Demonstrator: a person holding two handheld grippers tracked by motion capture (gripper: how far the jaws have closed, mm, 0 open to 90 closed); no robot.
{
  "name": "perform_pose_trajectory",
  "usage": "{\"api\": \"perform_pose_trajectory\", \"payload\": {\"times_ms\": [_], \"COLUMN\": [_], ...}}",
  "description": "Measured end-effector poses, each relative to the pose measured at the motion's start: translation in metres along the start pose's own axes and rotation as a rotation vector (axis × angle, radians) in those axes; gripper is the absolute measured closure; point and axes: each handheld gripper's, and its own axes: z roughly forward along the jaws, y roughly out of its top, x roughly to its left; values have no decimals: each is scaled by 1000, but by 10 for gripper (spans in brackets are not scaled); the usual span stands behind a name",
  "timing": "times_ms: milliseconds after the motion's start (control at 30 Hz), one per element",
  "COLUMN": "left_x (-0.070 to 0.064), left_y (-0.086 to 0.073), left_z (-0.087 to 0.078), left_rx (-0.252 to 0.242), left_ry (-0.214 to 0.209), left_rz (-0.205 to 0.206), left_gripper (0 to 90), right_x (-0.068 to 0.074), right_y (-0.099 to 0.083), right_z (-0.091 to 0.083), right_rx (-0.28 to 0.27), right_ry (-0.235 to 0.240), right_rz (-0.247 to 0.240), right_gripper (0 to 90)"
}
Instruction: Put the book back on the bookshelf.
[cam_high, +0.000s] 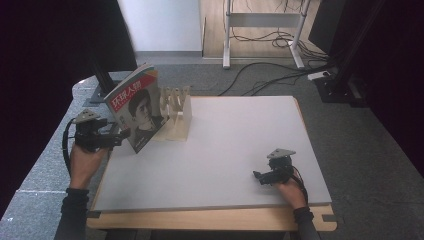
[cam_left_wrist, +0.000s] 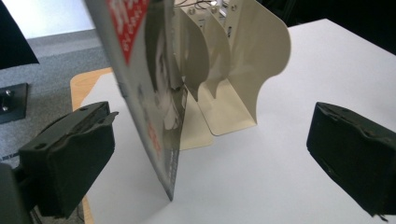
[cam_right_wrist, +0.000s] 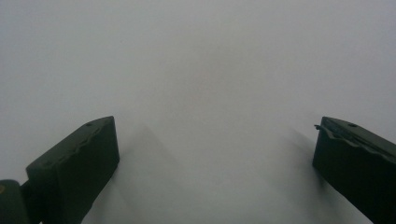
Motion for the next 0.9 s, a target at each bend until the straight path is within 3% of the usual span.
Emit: {"api": "perform_pose_trajectory", "payload": {"times_ms": [167, 433, 900], "left_x": [-14, -35, -75], "left_y": [-4, -7, -12], "left_z": [-1, 7, 47], "left_rx": [20, 35, 67], "left_ry": [-10, -53, -166], "left_rz": [47, 89, 132], "left_gripper": [0, 0, 0], "right_x": [0, 0, 0], "right_y": [0, 0, 0], "right_z": [0, 0, 0], "right_rx": [0, 0, 0], "right_ry": [0, 0, 0], "right_rz": [0, 0, 1], "right_gripper": [0, 0, 0]}}
